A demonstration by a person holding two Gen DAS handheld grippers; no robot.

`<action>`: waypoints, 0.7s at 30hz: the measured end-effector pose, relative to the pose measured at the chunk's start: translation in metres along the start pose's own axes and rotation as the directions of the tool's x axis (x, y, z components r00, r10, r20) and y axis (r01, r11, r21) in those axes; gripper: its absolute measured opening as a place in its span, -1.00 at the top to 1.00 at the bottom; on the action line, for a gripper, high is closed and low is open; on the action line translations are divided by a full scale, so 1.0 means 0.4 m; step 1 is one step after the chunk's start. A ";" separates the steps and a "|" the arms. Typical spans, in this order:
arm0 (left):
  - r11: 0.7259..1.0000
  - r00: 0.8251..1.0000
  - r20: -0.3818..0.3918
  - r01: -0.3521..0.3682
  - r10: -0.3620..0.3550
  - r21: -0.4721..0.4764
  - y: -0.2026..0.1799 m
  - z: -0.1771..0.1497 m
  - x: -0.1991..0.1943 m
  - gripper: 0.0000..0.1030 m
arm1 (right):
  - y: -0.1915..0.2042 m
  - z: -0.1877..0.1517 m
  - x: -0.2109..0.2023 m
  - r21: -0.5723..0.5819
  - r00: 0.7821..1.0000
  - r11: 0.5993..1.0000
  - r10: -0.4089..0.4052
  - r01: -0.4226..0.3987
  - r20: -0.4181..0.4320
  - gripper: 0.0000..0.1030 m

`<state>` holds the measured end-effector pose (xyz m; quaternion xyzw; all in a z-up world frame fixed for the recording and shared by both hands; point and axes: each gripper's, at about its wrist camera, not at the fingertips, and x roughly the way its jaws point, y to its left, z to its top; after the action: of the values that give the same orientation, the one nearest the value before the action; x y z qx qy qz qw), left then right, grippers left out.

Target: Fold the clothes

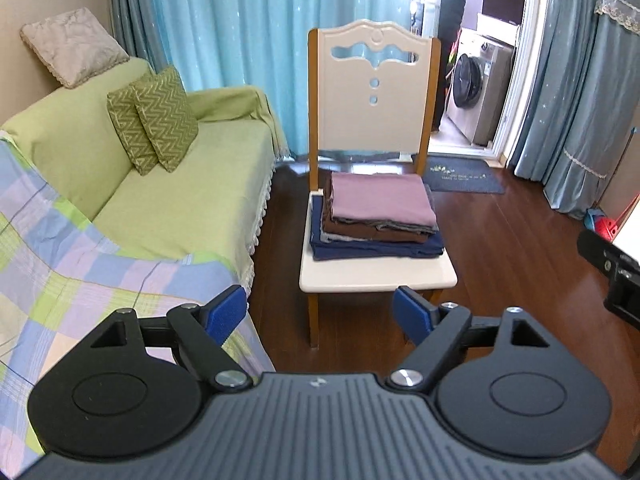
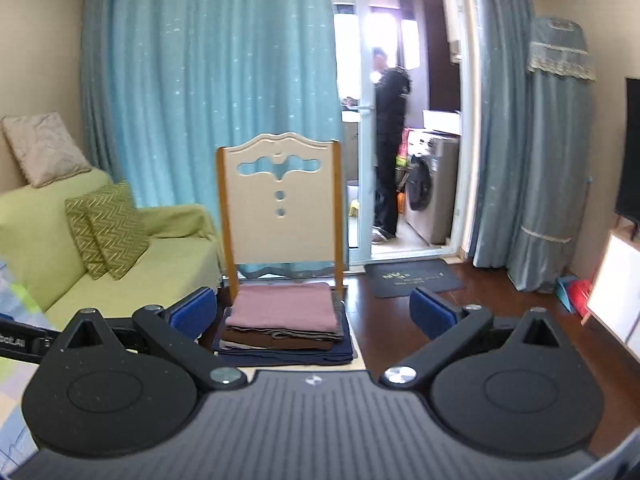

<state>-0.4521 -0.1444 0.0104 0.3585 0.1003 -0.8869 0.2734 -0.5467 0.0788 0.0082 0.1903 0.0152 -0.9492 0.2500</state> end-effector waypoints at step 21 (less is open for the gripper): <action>0.986 0.995 -0.067 0.082 -0.073 0.148 -0.191 -0.049 0.004 -0.61 | -0.130 -0.044 -0.039 0.160 0.994 0.984 -0.059 0.072 -0.089 -0.98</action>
<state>-0.4841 -0.0743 -0.0062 0.4011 0.0552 -0.8905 0.2076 -0.5530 0.1338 -0.0057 0.2492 -0.0457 -0.9462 0.2014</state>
